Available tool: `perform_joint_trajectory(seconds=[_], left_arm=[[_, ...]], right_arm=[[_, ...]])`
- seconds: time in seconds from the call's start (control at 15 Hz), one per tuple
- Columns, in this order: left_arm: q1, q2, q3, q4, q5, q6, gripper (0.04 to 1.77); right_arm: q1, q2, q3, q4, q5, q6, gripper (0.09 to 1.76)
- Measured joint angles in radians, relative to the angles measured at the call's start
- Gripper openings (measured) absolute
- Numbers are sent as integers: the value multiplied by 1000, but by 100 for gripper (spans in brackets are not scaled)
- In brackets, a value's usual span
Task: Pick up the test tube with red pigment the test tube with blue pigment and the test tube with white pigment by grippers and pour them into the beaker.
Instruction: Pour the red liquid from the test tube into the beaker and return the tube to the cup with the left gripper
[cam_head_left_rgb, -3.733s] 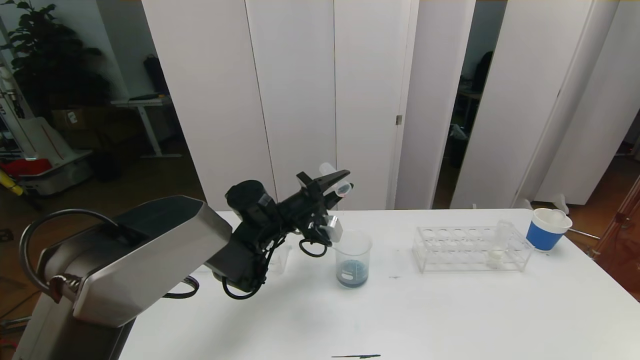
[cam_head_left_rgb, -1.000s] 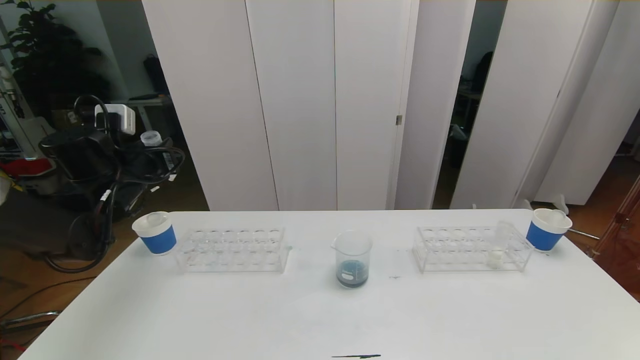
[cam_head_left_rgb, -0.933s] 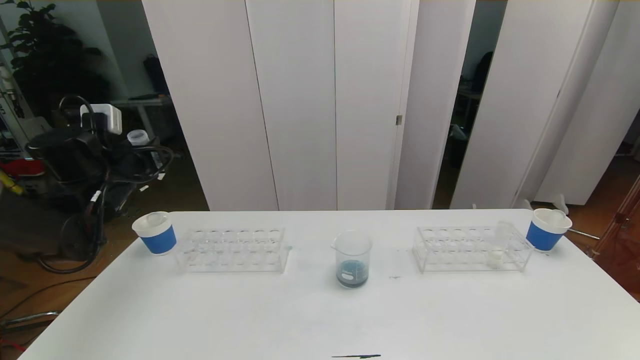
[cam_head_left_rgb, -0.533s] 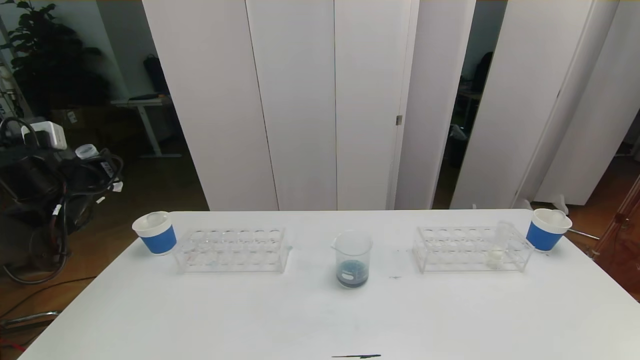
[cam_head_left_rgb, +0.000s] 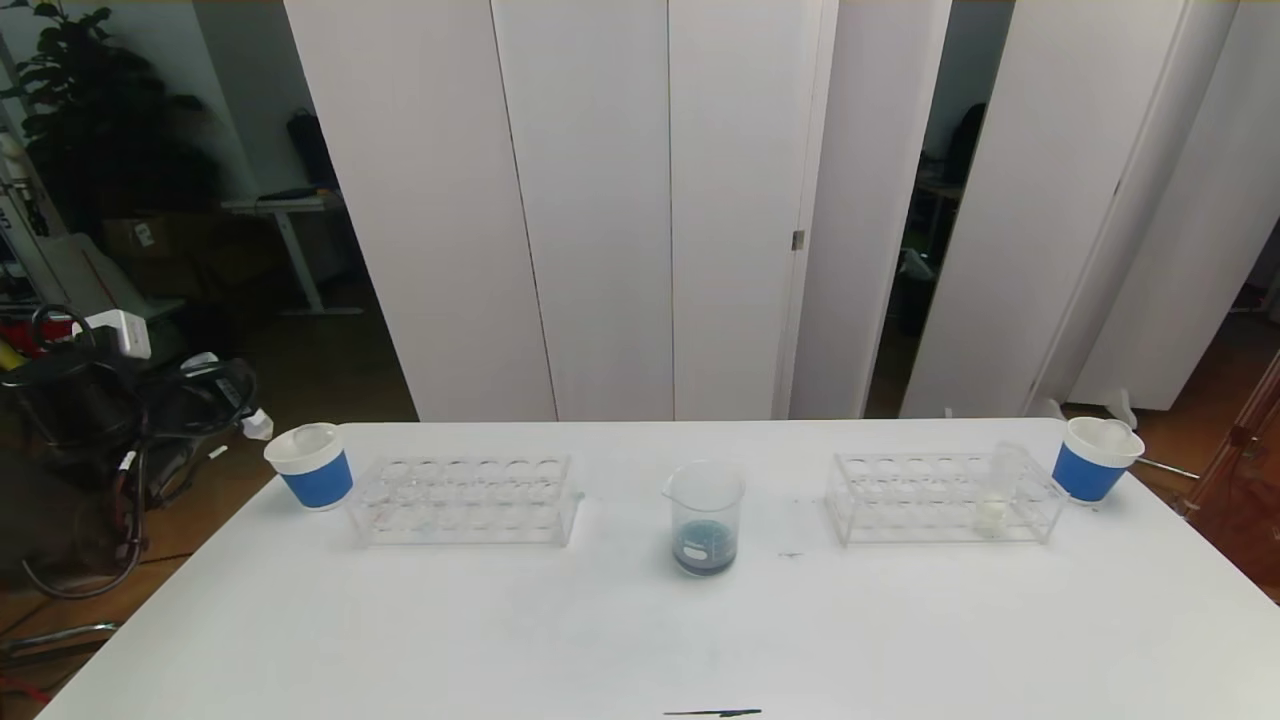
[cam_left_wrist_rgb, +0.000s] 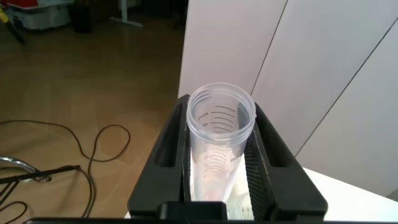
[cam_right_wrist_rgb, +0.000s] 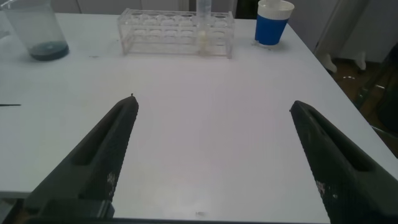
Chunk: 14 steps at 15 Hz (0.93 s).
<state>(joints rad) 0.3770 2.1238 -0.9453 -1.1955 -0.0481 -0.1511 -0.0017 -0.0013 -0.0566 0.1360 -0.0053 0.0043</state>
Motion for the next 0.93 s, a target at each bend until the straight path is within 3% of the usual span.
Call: perform_joint_trajectory(seconds=[0.47, 0.93], left_arm=[[-3, 82, -7, 0, -47, -44, 58], [-21, 138, -19, -4, -49, -59, 58]], right_arm=[[0, 0, 0, 0, 0, 0, 175], [0, 0, 0, 0, 0, 0, 175]])
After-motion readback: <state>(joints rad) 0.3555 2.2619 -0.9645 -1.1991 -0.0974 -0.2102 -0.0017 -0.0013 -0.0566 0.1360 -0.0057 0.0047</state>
